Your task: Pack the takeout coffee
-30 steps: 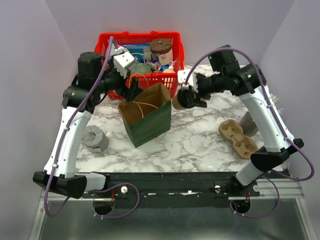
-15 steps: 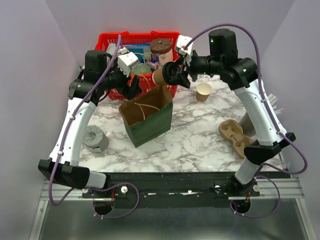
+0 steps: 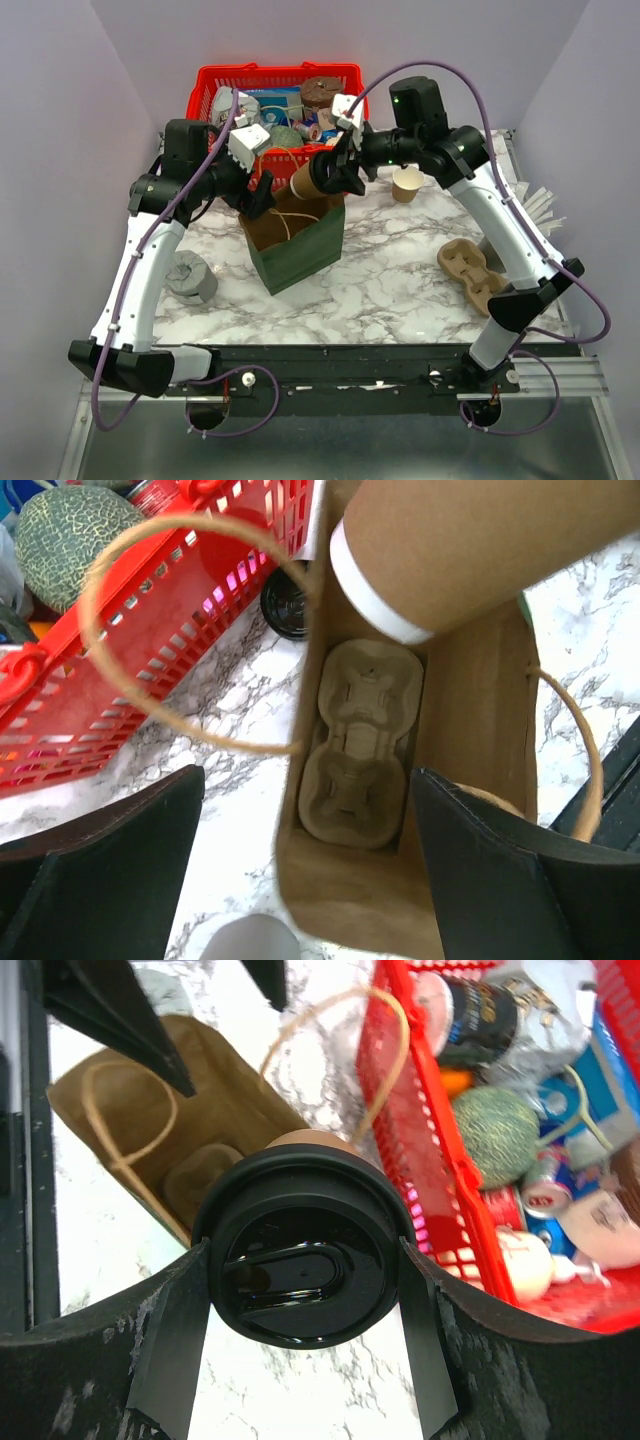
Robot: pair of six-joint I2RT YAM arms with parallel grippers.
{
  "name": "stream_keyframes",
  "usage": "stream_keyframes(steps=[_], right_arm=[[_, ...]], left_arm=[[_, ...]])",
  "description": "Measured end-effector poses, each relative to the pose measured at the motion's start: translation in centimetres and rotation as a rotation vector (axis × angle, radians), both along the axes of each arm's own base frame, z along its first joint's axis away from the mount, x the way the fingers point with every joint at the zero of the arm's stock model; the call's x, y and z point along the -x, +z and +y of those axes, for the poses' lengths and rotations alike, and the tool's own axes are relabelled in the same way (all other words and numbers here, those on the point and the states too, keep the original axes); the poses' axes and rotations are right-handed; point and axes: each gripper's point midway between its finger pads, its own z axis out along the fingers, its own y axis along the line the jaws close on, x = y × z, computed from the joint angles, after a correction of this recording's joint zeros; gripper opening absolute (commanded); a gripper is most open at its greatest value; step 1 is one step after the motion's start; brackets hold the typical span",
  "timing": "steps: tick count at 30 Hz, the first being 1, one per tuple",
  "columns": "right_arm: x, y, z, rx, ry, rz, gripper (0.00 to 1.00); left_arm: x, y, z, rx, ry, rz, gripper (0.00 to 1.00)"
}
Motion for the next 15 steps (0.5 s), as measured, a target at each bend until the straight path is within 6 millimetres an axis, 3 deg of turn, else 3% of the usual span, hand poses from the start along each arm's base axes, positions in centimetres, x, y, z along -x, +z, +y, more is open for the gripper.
stream_keyframes(steps=[4,8,11,15], right_arm=[[1.9,-1.1,1.6,0.033,0.080,-0.017,0.01],[3.3,-2.2,2.5,0.062,0.127,-0.013,0.00],[3.2,-2.0,2.6,0.067,0.117,-0.024,0.01],[2.1,-2.2,2.7,0.082,0.080,-0.041,0.01]], left_arm=[[0.6,0.0,0.3,-0.004,0.010,-0.009,0.87],[0.5,-1.6,0.5,-0.016,0.027,0.024,0.82],[0.6,-2.8,0.5,-0.019,0.032,0.059,0.83],[0.4,-2.0,0.6,-0.003,0.034,0.027,0.84]])
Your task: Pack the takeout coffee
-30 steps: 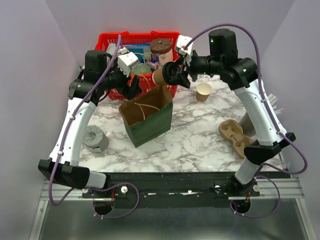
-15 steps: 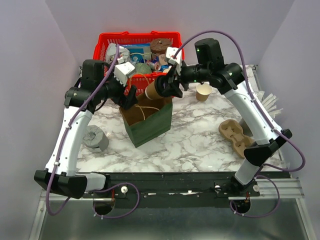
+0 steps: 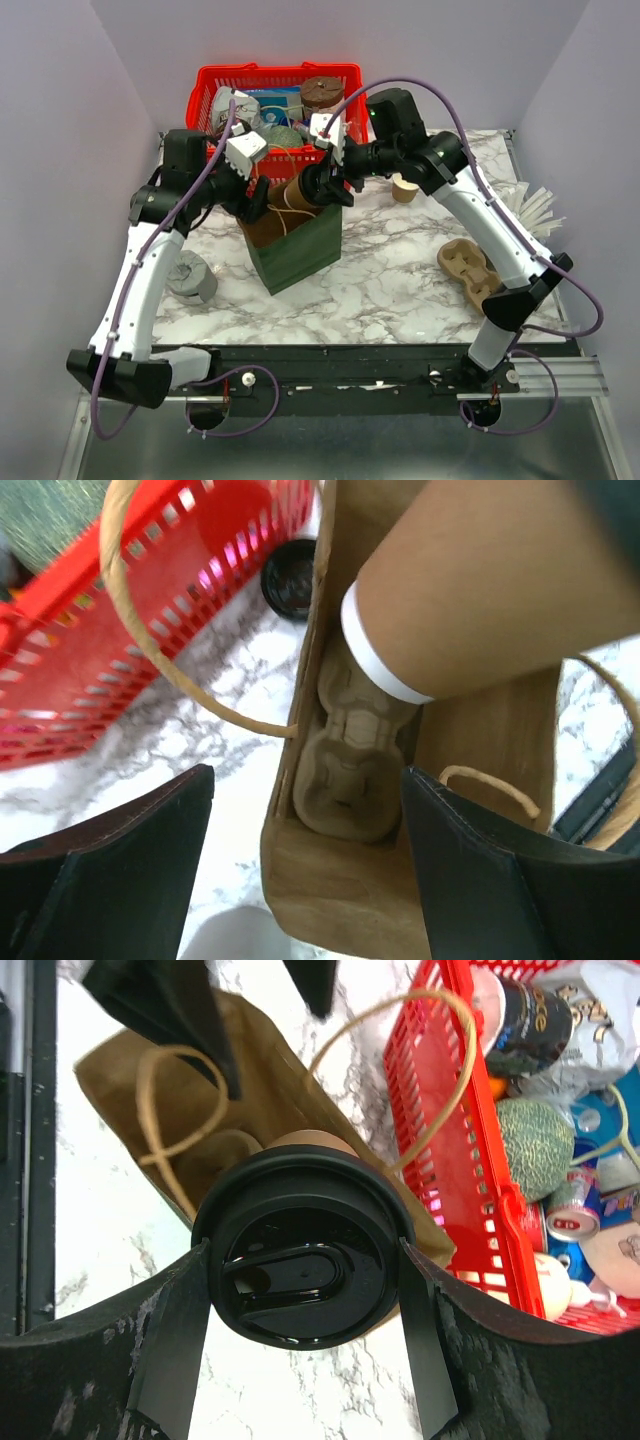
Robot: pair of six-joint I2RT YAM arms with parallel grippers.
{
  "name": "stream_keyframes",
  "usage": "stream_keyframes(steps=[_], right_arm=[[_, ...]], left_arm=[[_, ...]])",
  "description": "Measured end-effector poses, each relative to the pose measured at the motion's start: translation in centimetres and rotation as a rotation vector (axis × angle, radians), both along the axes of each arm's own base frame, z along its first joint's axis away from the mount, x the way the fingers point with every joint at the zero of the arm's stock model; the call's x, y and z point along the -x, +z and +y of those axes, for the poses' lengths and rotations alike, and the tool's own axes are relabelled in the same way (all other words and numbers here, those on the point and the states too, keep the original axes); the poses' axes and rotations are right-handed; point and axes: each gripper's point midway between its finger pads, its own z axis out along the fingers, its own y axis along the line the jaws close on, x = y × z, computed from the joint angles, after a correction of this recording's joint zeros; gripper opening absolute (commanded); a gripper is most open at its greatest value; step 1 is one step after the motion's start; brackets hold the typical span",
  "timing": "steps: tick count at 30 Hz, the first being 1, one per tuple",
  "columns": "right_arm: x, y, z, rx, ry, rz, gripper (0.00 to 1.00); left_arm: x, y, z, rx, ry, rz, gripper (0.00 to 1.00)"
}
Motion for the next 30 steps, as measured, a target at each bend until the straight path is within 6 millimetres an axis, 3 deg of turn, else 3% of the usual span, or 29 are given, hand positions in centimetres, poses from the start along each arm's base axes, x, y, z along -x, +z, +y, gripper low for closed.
stream_keyframes(steps=[6,9,14,16,19,20,22,23,25,28,30], right_arm=[[-1.2,-1.9,0.1,0.046,-0.038,0.017,0.00],[-1.6,-2.6,0.1,0.061,-0.050,0.023,0.00],[-2.1,-3.4,0.2,0.079,-0.064,0.031,0.00],[-2.3,-3.7,0.2,0.085,-0.067,0.035,0.01],[-2.4,-4.1,0.3,0.092,-0.071,0.043,0.00],[-2.4,-4.1,0.3,0.092,-0.073,0.045,0.01],[-2.5,-4.2,0.3,0.093,-0.080,0.049,0.01],[-2.5,-4.2,0.2,0.093,-0.084,0.051,0.01],[-2.5,-4.2,0.2,0.093,-0.095,0.057,0.00],[-2.8,-4.3,0.0,0.096,-0.119,0.064,0.01],[-2.9,-4.4,0.0,0.097,-0.134,0.070,0.01]], left_arm=[[3.3,4.0,0.1,0.033,-0.069,-0.171,0.76],[4.7,4.9,-0.5,0.059,-0.132,-0.200,0.75],[5.2,3.5,-2.5,0.127,-0.251,-0.102,0.70],[4.5,1.9,-3.3,0.155,-0.275,-0.022,0.67],[4.0,0.2,-3.7,0.175,-0.277,0.049,0.50],[4.0,0.0,-3.7,0.180,-0.277,0.059,0.38],[4.2,0.4,-4.0,0.194,-0.288,0.063,0.26],[4.3,0.6,-4.1,0.196,-0.297,0.053,0.12],[4.7,1.4,-4.6,0.207,-0.320,0.043,0.11],[5.7,2.4,-5.4,0.222,-0.364,0.031,0.00],[6.9,2.8,-6.1,0.235,-0.398,0.037,0.00]])
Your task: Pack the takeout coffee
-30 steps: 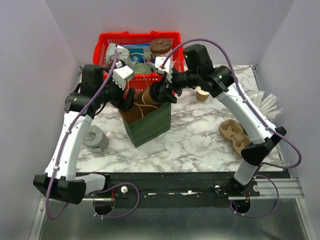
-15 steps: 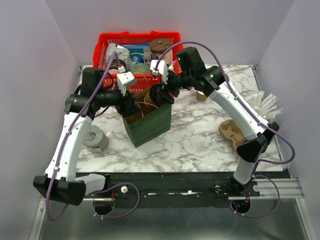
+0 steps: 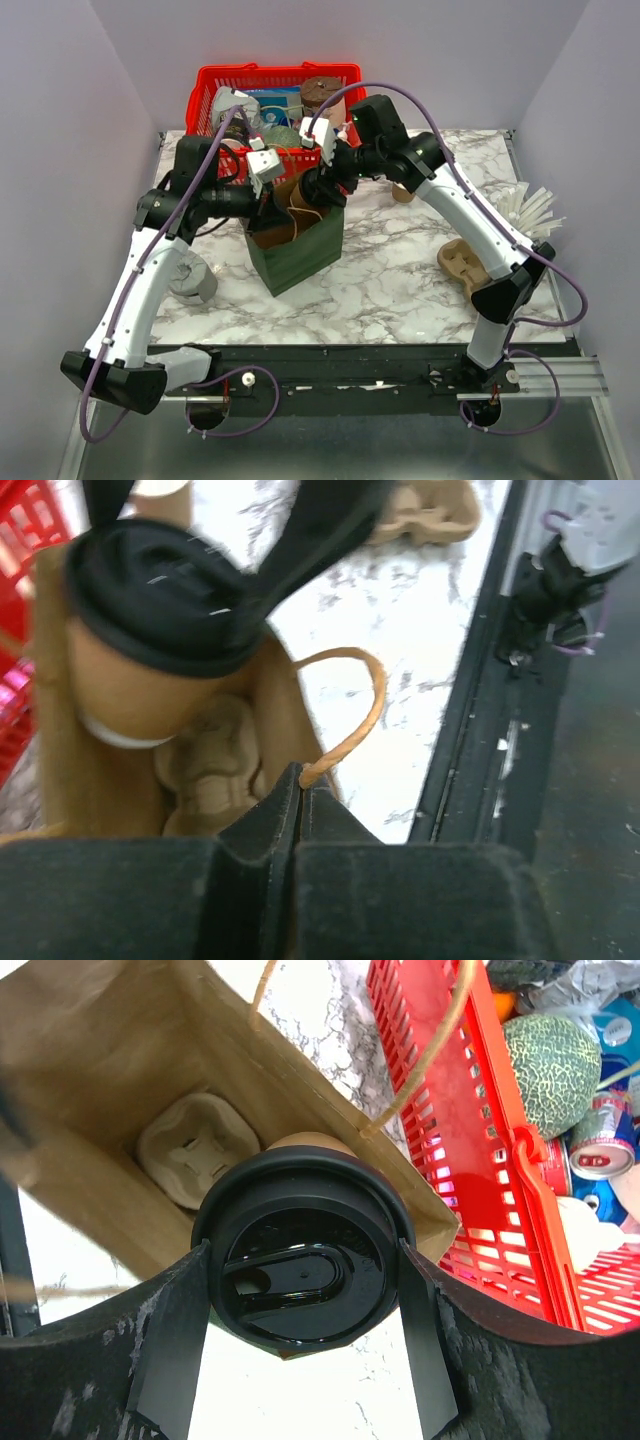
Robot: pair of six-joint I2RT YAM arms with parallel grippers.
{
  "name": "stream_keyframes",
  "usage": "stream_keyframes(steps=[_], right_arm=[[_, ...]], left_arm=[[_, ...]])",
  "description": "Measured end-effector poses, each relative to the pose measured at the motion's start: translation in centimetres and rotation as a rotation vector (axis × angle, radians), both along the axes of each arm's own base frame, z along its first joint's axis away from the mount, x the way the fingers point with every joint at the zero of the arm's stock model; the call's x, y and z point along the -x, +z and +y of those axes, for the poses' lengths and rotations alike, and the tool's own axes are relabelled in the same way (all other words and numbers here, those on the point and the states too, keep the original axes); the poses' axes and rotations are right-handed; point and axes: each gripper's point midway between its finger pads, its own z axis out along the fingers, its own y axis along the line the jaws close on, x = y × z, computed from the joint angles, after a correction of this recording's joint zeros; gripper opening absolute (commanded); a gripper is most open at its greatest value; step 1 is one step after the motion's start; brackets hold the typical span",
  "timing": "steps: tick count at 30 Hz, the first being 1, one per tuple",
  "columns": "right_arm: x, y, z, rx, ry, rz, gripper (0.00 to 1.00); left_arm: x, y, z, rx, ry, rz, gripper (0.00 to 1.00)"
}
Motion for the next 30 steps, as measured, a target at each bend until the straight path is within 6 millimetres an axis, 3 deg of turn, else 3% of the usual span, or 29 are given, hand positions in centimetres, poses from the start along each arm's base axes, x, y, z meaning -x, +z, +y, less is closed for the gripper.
stream_keyframes(steps=[4,9,13,15,17,18,28,30], right_arm=[[-0.6,-0.8,0.2,0.009,-0.025,0.018,0.01],[-1.2,-2.5,0.5,0.034,-0.049,0.054,0.01],[-1.1,-2.6,0.5,0.033,-0.058,0.072,0.00],[-1.0,-2.6,0.5,0.030,-0.061,0.080,0.01],[-0.8,-2.6,0.5,0.029,-0.061,0.094,0.01],[-0.6,-2.7,0.5,0.029,-0.062,0.104,0.00],[2.2,-2.9,-0.3,0.045,-0.057,0.167,0.01],[3.2,-2.9,-0.1,0.049,-0.043,0.174,0.00]], left_arm=[[2.5,0.3,-1.9,0.005,-0.093,-0.005,0.00],[5.7,-0.6,-4.3,-0.044,-0.242,-0.024,0.00],[7.3,-1.2,-5.2,-0.116,-0.329,-0.081,0.00],[7.7,-1.6,-5.5,-0.154,-0.354,-0.115,0.06],[8.0,-1.9,-5.6,-0.180,-0.368,-0.130,0.20],[8.0,-2.1,-5.6,-0.192,-0.370,-0.138,0.23],[7.0,-3.3,-5.5,-0.254,-0.319,-0.168,0.29],[7.0,-3.3,-5.5,-0.255,-0.318,-0.172,0.34]])
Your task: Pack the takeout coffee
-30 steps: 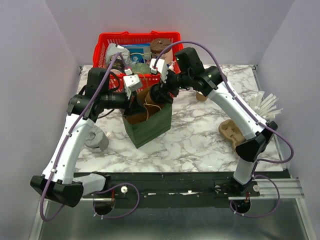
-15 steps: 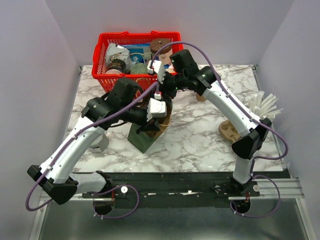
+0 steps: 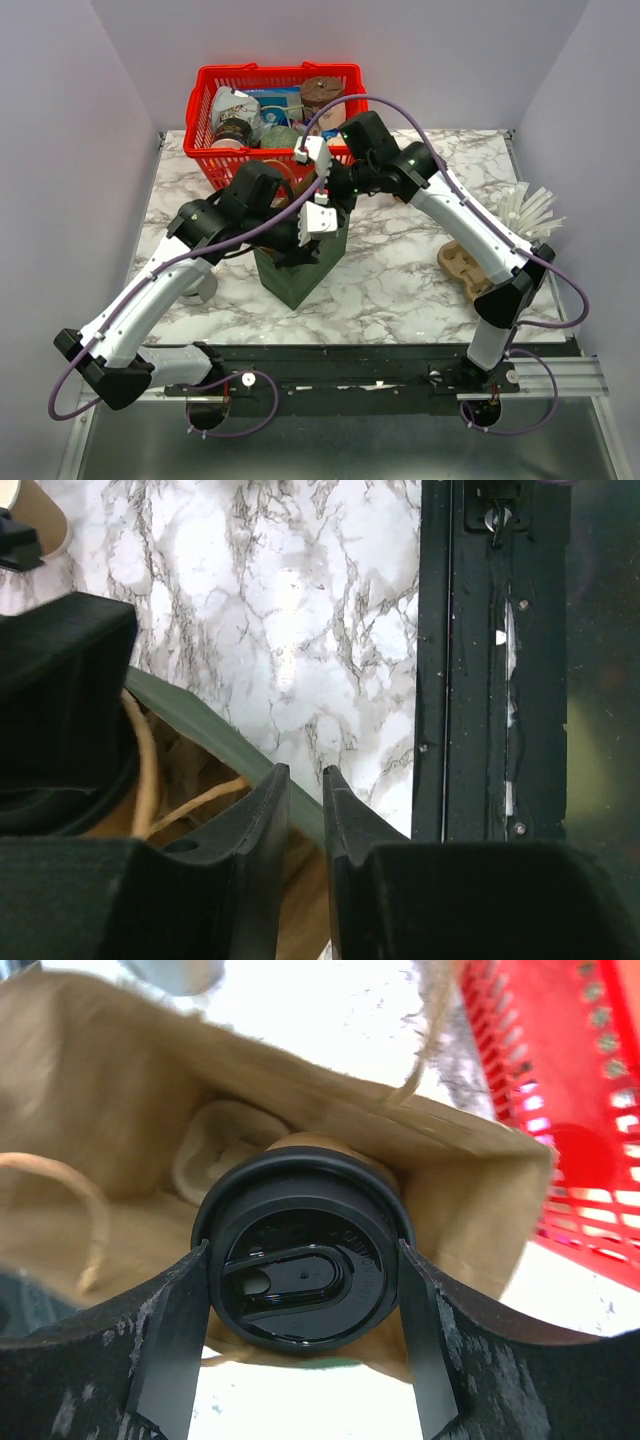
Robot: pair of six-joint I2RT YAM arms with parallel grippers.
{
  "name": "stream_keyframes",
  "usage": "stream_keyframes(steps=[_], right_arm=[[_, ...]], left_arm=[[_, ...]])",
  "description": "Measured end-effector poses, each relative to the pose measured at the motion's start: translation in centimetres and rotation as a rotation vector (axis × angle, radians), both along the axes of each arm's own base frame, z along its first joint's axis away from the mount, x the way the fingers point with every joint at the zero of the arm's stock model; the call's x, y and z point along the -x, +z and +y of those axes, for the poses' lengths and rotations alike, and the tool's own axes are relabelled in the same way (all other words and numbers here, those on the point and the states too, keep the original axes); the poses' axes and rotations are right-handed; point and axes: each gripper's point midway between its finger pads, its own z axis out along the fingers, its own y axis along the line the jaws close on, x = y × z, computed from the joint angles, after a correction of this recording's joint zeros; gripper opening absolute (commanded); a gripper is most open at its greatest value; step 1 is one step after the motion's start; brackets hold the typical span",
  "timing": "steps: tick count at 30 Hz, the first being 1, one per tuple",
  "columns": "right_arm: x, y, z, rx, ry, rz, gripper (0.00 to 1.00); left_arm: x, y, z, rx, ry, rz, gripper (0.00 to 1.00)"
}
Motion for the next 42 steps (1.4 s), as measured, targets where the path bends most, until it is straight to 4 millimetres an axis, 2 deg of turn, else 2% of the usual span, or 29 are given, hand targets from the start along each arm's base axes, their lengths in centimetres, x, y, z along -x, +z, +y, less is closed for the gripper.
stream_keyframes(steps=[3,6,10,12,15,17,19,20,23,25,27,30,38,42], right_arm=[[1.3,-0.5,0.7,0.012,0.030,0.012,0.01],[2.1,-1.1,1.0,0.025,0.045,0.027,0.01],[3.0,-2.7,0.2,0.061,0.049,0.053,0.01],[3.7,-3.5,-0.6,0.078,0.047,0.064,0.01],[4.2,-4.1,-1.6,0.095,0.050,0.050,0.01],[4.1,-3.8,-1.9,0.093,0.065,0.010,0.00],[3.6,-3.4,-1.8,0.085,0.083,-0.041,0.01],[3.3,-3.2,-1.6,0.083,0.094,-0.068,0.01],[2.5,-3.0,-1.4,0.089,0.145,-0.155,0.01],[2.1,-3.3,-1.5,0.101,0.186,-0.210,0.01],[2.0,-4.1,-1.9,0.126,0.234,-0.254,0.00],[2.1,-4.6,-2.3,0.148,0.313,-0.322,0.00],[3.1,-4.2,-2.9,0.163,0.530,-0.523,0.00],[2.9,-4.0,-2.7,0.164,0.552,-0.556,0.01]], left_arm=[[-0.1,0.5,0.1,0.011,0.014,-0.013,0.43],[-0.5,2.0,0.8,0.034,0.066,-0.074,0.53],[-1.2,7.9,3.8,0.145,0.213,-0.274,0.68],[-1.3,11.0,6.2,0.205,0.312,-0.379,0.72],[-1.3,13.1,9.2,0.241,0.439,-0.454,0.77],[-2.0,12.6,10.1,0.227,0.497,-0.442,0.77],[-3.5,10.4,10.5,0.172,0.555,-0.367,0.77],[-4.6,8.7,10.4,0.131,0.578,-0.303,0.77],[-6.8,5.2,9.5,0.070,0.604,-0.150,0.80],[-7.6,3.1,8.8,0.048,0.602,-0.061,0.80],[-7.5,2.0,8.1,0.051,0.587,0.010,0.80],[-7.0,2.1,7.1,0.092,0.565,0.070,0.78],[-8.2,2.4,5.1,0.130,0.523,0.159,0.79],[-7.2,3.3,4.1,0.161,0.456,0.206,0.81]])
